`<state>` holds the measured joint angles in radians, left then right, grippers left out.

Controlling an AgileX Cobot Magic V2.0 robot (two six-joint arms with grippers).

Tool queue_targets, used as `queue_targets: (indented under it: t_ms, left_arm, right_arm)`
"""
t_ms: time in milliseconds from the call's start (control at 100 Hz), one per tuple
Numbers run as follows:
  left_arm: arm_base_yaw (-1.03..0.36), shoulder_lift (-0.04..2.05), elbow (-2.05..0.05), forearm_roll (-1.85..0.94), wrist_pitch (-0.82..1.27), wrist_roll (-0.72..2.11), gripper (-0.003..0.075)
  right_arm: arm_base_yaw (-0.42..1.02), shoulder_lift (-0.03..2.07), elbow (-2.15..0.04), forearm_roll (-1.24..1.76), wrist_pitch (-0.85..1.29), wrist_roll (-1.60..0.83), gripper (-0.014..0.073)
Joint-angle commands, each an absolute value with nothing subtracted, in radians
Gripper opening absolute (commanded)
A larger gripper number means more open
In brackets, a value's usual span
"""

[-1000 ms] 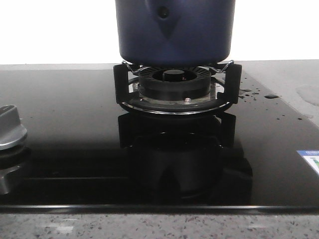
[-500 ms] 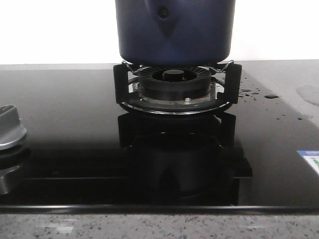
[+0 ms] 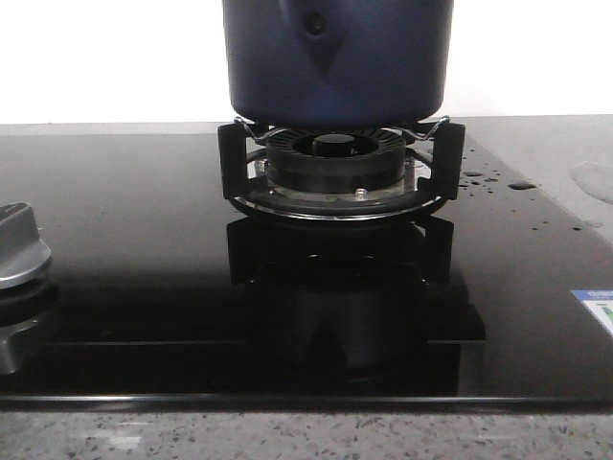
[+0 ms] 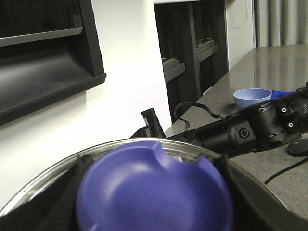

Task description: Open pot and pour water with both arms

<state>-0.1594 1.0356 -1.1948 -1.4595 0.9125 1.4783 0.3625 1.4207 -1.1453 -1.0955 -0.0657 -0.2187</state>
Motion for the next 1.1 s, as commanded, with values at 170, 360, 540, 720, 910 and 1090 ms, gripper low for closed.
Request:
queue_targets:
  t_ms: [170, 360, 540, 720, 910, 1090]
  left_arm:
    - [-0.157, 1.015, -1.225, -1.540, 0.891, 1.468, 0.0239]
    - [-0.157, 1.015, -1.225, -1.521, 0.893, 1.468, 0.0239]
    - [-0.157, 1.015, -1.225, -1.521, 0.893, 1.468, 0.0239]
    - [-0.157, 1.015, -1.225, -1.521, 0.893, 1.468, 0.0239]
    - [-0.157, 1.015, -1.225, -1.520, 0.893, 1.468, 0.0239]
    - [-0.157, 1.015, -1.225, -1.515, 0.891, 1.468, 0.0239]
  right_arm:
    - [0.363, 1.413, -1.226, -1.320, -0.034, -0.234, 0.0257]
    - [0.363, 1.413, -1.241, -1.565, 0.047, -0.234, 0.0257]
    - [0.363, 1.413, -1.242, -1.701, 0.072, -0.234, 0.0257]
    - [0.363, 1.413, -1.249, -1.811, 0.101, -0.234, 0.0257]
    - [0.367, 1.413, -1.296, -1.882, 0.099, -0.234, 0.0257]
    - [0.379, 1.413, -1.350, -1.882, 0.079, -0.243, 0.0257]
